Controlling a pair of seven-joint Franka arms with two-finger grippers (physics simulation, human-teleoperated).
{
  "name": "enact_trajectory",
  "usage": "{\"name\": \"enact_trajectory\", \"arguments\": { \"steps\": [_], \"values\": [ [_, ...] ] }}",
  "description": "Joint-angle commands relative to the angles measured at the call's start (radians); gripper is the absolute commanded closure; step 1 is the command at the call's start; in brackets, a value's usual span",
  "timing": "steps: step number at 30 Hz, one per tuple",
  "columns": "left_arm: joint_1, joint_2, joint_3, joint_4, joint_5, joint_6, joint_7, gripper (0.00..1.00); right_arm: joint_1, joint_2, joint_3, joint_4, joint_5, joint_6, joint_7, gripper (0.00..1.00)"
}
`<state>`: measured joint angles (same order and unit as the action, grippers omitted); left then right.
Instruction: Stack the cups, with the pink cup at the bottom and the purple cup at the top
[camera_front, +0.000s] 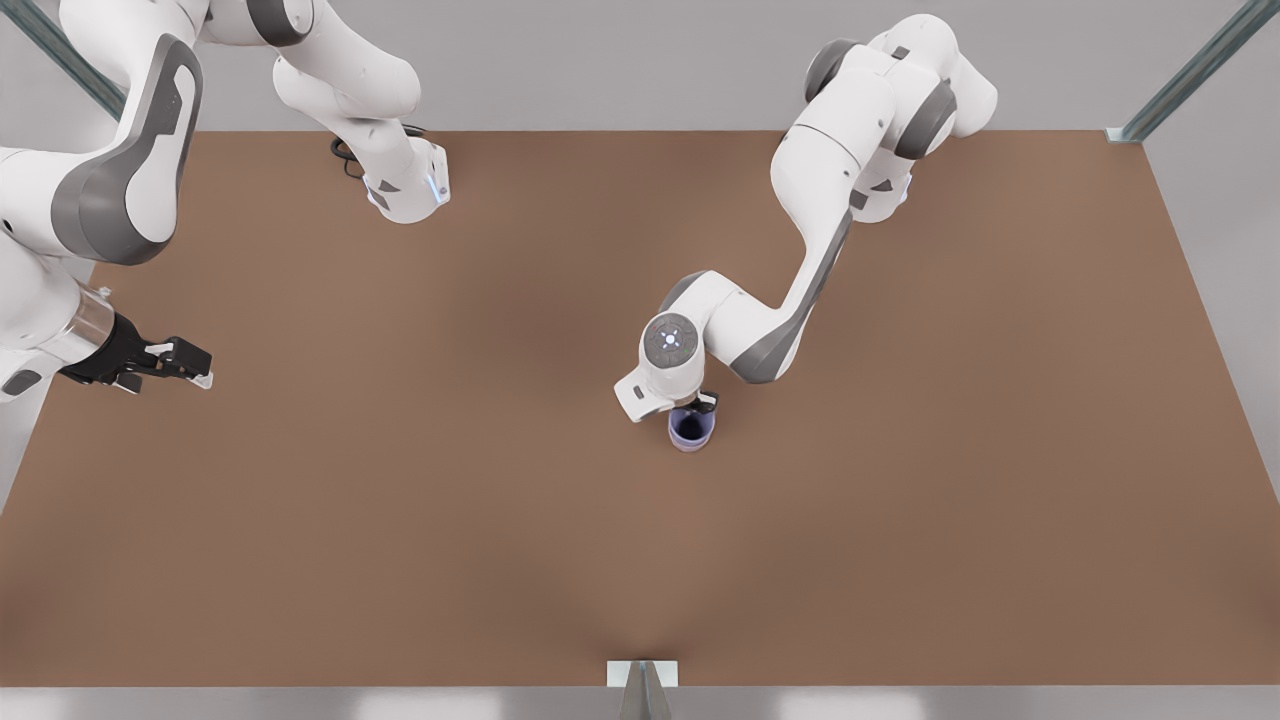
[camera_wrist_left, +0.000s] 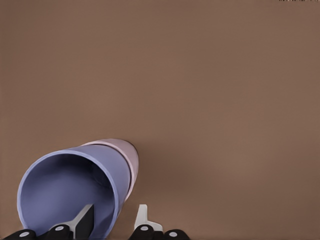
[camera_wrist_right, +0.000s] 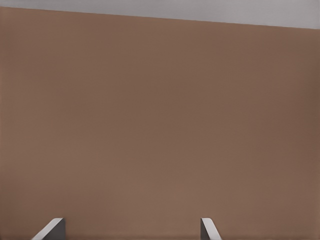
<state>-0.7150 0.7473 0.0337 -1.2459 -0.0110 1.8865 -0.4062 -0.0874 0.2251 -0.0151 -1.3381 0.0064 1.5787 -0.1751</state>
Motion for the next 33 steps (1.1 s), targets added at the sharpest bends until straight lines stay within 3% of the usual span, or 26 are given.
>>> {"name": "enact_trajectory", "arguments": {
  "steps": [1, 4, 7, 13, 16, 21, 24, 26, 30, 33],
  "values": [
    [0.0, -0.002, 0.0, 0.002, 0.002, 0.003, -0.059, 0.37, 0.0, -0.001, 0.0, 0.001, 0.0, 0.0, -0.014, 0.0],
    [0.0, -0.005, 0.002, 0.002, 0.002, 0.003, -0.048, 0.33, 0.0, -0.001, 0.0, 0.001, 0.0, 0.0, -0.014, 0.0],
    [0.0, -0.013, 0.002, 0.002, 0.005, -0.003, -0.052, 0.0, 0.0, -0.001, 0.0, 0.001, 0.0, 0.0, -0.014, 0.0],
    [0.002, -0.068, 0.005, 0.003, 0.003, -0.058, -0.051, 0.0, 0.0, -0.001, 0.0, 0.001, 0.0, 0.0, -0.014, 0.0],
    [0.025, -0.106, 0.067, 0.003, -0.021, -0.125, -0.01, 0.0, 0.0, -0.001, 0.0, 0.001, 0.0, 0.0, -0.014, 0.0],
    [0.295, -0.198, 0.09, 0.003, -0.072, -0.299, 0.337, 0.0, 0.0, -0.001, 0.0, 0.001, 0.0, 0.0, -0.014, 0.0],
    [0.316, -0.293, 0.163, 0.002, -0.021, -0.363, 0.414, 0.0, 0.0, -0.001, 0.0, 0.001, -0.002, 0.0, -0.014, 0.0],
    [0.45, -0.384, 0.045, -0.009, -0.017, -0.377, 0.46, 0.0, 0.0, -0.001, 0.0, 0.001, -0.003, 0.0, -0.014, 0.0],
    [0.595, -0.45, -0.072, -0.014, 0.035, -0.366, 0.547, 0.0, -0.002, -0.001, 0.0, 0.001, -0.003, -0.002, -0.012, 0.0],
    [0.618, -0.459, -0.084, -0.017, 0.037, -0.368, 0.547, 0.0, -0.002, -0.001, 0.0, 0.001, -0.003, 0.0, -0.012, 0.0]
  ]
}}
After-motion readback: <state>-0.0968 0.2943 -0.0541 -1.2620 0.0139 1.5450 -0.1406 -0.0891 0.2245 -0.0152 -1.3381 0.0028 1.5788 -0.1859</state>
